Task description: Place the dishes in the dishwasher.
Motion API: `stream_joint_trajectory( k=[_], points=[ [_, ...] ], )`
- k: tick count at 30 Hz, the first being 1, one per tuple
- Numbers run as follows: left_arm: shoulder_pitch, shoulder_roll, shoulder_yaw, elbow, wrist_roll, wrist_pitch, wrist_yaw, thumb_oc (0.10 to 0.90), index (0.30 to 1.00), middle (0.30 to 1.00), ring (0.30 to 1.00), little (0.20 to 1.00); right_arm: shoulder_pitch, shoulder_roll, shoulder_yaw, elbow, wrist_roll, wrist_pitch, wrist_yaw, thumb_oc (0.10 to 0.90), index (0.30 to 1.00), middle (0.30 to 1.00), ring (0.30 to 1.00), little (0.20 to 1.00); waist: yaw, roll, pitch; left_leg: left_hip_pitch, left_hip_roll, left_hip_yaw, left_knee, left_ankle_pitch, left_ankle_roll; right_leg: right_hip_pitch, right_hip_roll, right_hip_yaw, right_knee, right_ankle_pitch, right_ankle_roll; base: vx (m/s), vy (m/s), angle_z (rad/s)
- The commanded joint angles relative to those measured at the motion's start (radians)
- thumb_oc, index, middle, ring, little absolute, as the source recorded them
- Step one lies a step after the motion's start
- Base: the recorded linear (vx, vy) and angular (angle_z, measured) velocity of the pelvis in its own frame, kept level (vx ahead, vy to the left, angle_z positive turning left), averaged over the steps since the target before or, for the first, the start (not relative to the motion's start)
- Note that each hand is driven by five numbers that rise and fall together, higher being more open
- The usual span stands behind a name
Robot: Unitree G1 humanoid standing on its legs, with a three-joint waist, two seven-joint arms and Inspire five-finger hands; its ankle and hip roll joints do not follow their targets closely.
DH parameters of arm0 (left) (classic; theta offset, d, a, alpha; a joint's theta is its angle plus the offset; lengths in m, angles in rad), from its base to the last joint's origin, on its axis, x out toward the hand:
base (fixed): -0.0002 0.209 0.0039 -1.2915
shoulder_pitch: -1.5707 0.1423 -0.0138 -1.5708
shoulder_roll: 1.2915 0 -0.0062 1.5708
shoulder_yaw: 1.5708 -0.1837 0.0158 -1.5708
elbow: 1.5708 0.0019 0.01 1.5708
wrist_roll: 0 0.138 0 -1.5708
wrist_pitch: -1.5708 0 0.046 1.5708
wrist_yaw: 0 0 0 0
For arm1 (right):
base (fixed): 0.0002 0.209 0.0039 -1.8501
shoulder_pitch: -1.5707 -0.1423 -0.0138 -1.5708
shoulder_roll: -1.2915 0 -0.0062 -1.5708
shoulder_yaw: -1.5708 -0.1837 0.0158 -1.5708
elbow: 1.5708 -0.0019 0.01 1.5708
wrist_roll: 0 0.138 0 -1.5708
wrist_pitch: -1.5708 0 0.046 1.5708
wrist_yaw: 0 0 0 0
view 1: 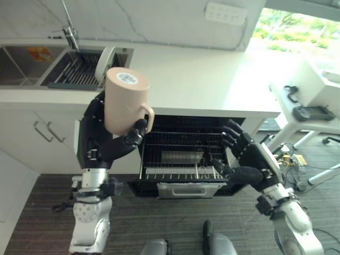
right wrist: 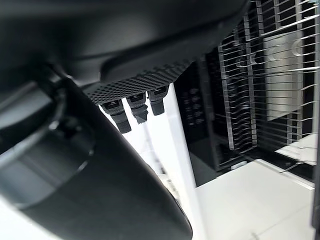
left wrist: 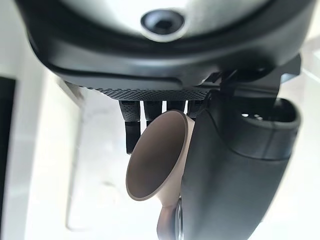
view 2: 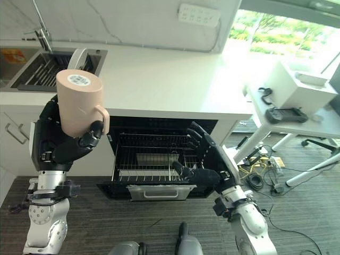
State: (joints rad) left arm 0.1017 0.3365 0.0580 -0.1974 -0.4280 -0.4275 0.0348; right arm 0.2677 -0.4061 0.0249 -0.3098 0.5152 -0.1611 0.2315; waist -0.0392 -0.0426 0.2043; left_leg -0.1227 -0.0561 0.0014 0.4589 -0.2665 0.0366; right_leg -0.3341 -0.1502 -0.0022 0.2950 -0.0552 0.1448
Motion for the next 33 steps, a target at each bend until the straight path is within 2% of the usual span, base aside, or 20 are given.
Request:
stream_joint_trajectory(
  k=[1,8,17,23,24,25,27,29,33],
  points=[
    [-0.048,0.067,-0.028,-0.197,0.024,-0.105,0.006,0.4,0.3,0.3,0.3,0.3,-0.105,-0.014,-0.04,-0.12,0.056,-0.093,0.008,0.8,0.9,0.9,0.9,0.9,-0.027,-0.009,-0.044,0.071,-0.029,-0.038,-0.159,-0.017,0.006,0.12,0.042,-0.064,0.005,-0.017,0.013,0.16,-0.205,0.88],
    [-0.025,0.066,-0.027,-0.217,0.027,-0.088,0.03,0.4,0.3,0.3,0.3,0.3,-0.155,-0.033,-0.013,-0.123,0.047,-0.057,-0.057,0.8,0.9,0.9,0.9,0.9,0.004,-0.006,-0.075,0.078,-0.005,-0.036,-0.159,-0.016,-0.021,0.161,0.055,-0.068,0.005,-0.07,-0.005,0.12,-0.211,0.26],
    [-0.021,0.067,-0.019,-0.223,0.032,-0.09,0.039,0.4,0.3,0.3,0.3,0.3,-0.139,-0.027,-0.022,-0.125,0.049,-0.03,-0.055,0.8,0.9,0.9,0.9,0.9,-0.009,0.011,-0.082,0.084,0.048,-0.001,-0.159,0.004,-0.06,0.199,0.074,-0.1,0.005,-0.118,-0.04,0.05,-0.121,-0.02],
    [-0.025,0.06,-0.031,-0.214,0.045,-0.116,0.015,0.4,0.3,0.3,0.3,0.3,-0.126,-0.037,-0.042,-0.127,0.053,-0.027,-0.048,0.8,0.9,0.9,0.9,0.9,-0.014,-0.001,-0.081,0.103,0.037,0.036,-0.159,0.026,-0.08,0.211,0.062,-0.098,0.005,-0.126,-0.051,0.02,-0.018,0.13],
    [-0.032,0.059,-0.037,-0.209,0.051,-0.118,0.004,0.4,0.3,0.3,0.3,0.3,-0.126,-0.04,-0.048,-0.128,0.072,-0.015,-0.039,0.8,0.9,0.9,0.9,0.9,-0.021,0.002,-0.082,0.094,0.043,0.054,-0.159,0.019,-0.077,0.211,0.061,-0.106,0.005,-0.123,-0.047,0.01,0.106,0.07],
    [-0.039,0.063,-0.039,-0.202,0.061,-0.118,0.0,0.4,0.3,0.3,0.3,0.3,-0.136,-0.045,-0.052,-0.122,0.201,0.038,0.013,0.8,0.9,0.9,0.9,0.9,-0.032,0.006,-0.083,0.094,0.054,0.082,-0.159,0.013,-0.074,0.205,0.053,-0.117,0.005,-0.12,-0.043,0.01,0.127,0.13],
    [-0.053,0.063,-0.044,-0.169,0.124,-0.156,0.023,0.4,0.3,0.3,0.3,0.3,-0.153,-0.011,-0.045,-0.102,0.398,0.108,0.093,0.8,0.9,0.9,0.9,0.9,-0.036,0.012,-0.086,0.092,0.059,0.068,-0.159,0.007,-0.071,0.203,0.053,-0.118,0.005,-0.113,-0.038,0.02,0.09,0.5],
    [-0.07,0.077,-0.059,-0.141,0.178,-0.158,0.022,0.4,0.3,0.3,0.3,0.3,-0.172,0.013,-0.032,-0.096,0.485,0.148,0.153,0.8,0.9,0.9,0.9,0.9,-0.037,0.015,-0.093,0.087,0.06,0.057,-0.159,-0.003,-0.066,0.199,0.053,-0.121,0.005,-0.106,-0.029,0.01,0.078,0.31],
    [-0.082,0.1,-0.069,-0.123,0.222,-0.158,0.024,0.4,0.3,0.3,0.3,0.3,-0.173,0.021,-0.031,-0.111,0.521,0.173,0.198,0.8,0.9,0.9,0.9,0.9,-0.04,0.014,-0.104,0.086,0.059,0.064,-0.159,-0.016,-0.059,0.201,0.044,-0.133,0.005,-0.1,-0.018,0.01,0.064,-0.05]
  ],
)
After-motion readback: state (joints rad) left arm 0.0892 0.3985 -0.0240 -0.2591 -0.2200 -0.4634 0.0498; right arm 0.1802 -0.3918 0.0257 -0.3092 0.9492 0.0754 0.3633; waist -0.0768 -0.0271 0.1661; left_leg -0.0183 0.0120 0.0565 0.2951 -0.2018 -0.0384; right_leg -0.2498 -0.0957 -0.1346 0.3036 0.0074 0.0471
